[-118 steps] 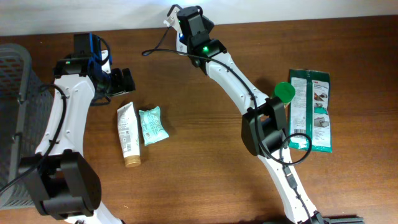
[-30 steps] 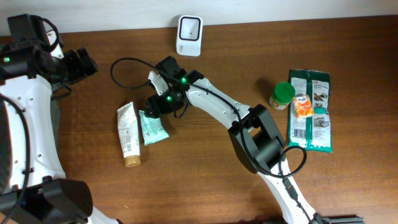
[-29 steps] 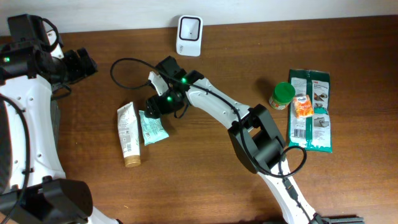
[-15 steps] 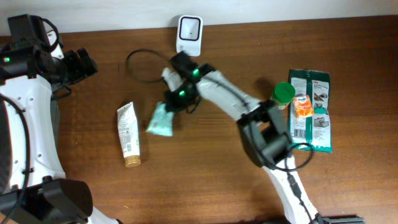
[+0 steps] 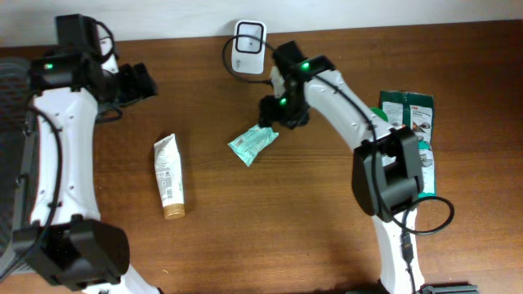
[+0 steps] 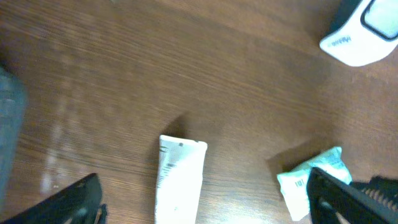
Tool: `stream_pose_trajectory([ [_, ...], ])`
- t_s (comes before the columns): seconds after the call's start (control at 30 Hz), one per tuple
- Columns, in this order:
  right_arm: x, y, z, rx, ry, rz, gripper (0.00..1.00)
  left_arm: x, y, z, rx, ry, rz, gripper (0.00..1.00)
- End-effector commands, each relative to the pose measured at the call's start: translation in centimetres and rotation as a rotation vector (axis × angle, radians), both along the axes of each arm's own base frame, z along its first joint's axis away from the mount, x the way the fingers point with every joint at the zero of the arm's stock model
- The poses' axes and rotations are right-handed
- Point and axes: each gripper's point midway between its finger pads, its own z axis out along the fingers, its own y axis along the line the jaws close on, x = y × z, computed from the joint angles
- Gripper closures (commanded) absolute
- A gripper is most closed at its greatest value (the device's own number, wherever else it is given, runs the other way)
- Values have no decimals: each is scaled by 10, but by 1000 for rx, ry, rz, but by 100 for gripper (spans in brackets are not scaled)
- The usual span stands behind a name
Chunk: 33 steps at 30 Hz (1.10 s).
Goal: Scan the item barcode
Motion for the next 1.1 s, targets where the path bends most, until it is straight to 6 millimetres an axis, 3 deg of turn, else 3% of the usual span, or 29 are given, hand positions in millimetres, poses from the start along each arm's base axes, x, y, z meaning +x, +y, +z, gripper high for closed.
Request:
stream_pose_trajectory([
  [0.0,20,-10,15,69,-152,241,34,6,-44,-30,-106,73,-78,16],
  [0.13,25,7,-6,85,-181,313,33,10,-88,-75,-130,182,-126,31],
  [0.3,9,33,-40,219,-75,342,34,25,-98,-79,-131,135,-135,29],
  [0.33,4,35,-48,213,-53,348,42,25,-98,-79,-131,133,-136,29],
  [0.4,4,34,-47,212,-48,339,68,26,-98,-79,-130,133,-135,28],
  [0.47,7,29,-47,212,-26,283,89,26,-98,-79,-130,133,-135,28],
  [0.5,9,25,-47,213,-12,244,96,26,-98,-79,-131,132,-136,28],
  [0.57,14,18,-47,217,45,110,96,26,-98,-79,-131,133,-136,28],
  [0.67,17,12,-50,191,226,-279,96,25,-104,-80,-130,136,-148,29],
  [0.77,7,26,-54,148,251,-320,96,21,-123,-90,-131,163,-176,31],
  [0.8,4,29,-55,129,242,-302,96,20,-130,-96,-133,178,-180,52],
  [0.83,1,33,-55,126,222,-246,91,18,-137,-102,-131,194,-190,65],
  [0.9,0,31,-53,153,217,-183,60,15,-151,-117,-124,228,-218,91],
  [0.93,1,27,-49,168,221,-180,56,15,-154,-117,-124,227,-225,99],
  [1.0,10,16,-37,177,192,-164,52,15,-157,-117,-132,222,-231,100],
  [1.07,27,3,-8,194,118,-127,50,14,-161,-116,-165,227,-239,100],
])
